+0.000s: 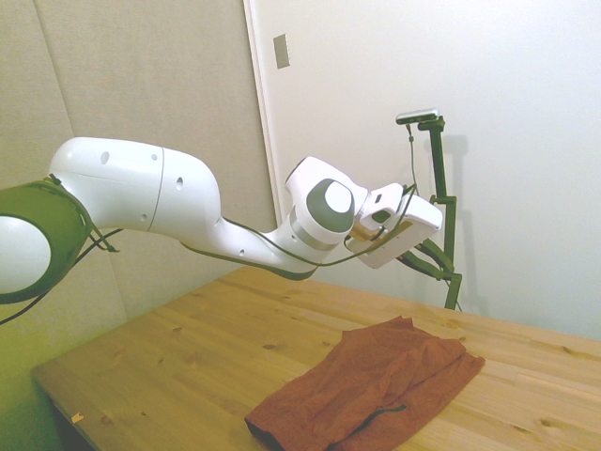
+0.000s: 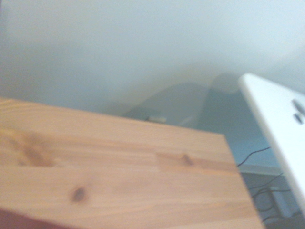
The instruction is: Fold the shorts
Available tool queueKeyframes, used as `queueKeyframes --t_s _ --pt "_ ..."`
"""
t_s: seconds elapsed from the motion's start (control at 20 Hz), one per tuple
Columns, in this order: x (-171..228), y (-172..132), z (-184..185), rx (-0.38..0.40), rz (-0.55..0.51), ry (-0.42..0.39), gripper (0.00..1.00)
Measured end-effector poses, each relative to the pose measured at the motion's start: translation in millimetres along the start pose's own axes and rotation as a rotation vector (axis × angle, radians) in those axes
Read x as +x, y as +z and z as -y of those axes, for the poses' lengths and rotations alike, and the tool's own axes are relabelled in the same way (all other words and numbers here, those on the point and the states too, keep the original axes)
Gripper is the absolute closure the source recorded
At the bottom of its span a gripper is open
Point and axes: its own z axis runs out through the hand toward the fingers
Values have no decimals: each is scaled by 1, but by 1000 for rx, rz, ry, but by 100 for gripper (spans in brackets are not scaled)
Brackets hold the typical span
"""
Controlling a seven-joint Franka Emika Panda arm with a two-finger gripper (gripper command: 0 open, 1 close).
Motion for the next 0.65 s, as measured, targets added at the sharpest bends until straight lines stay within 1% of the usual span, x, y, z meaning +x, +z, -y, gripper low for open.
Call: queueKeyframes --t_s 0.1,0.2,0.4,0.55,0.65 --pt "-31 -20 6 13 118 5 0" --pt "-62 -49 7 21 240 23 0" --pt "-132 -124 4 34 488 23 0" --pt "-178 -184 -8 84 657 -24 0" --pt "-198 -223 -24 109 723 -68 0"
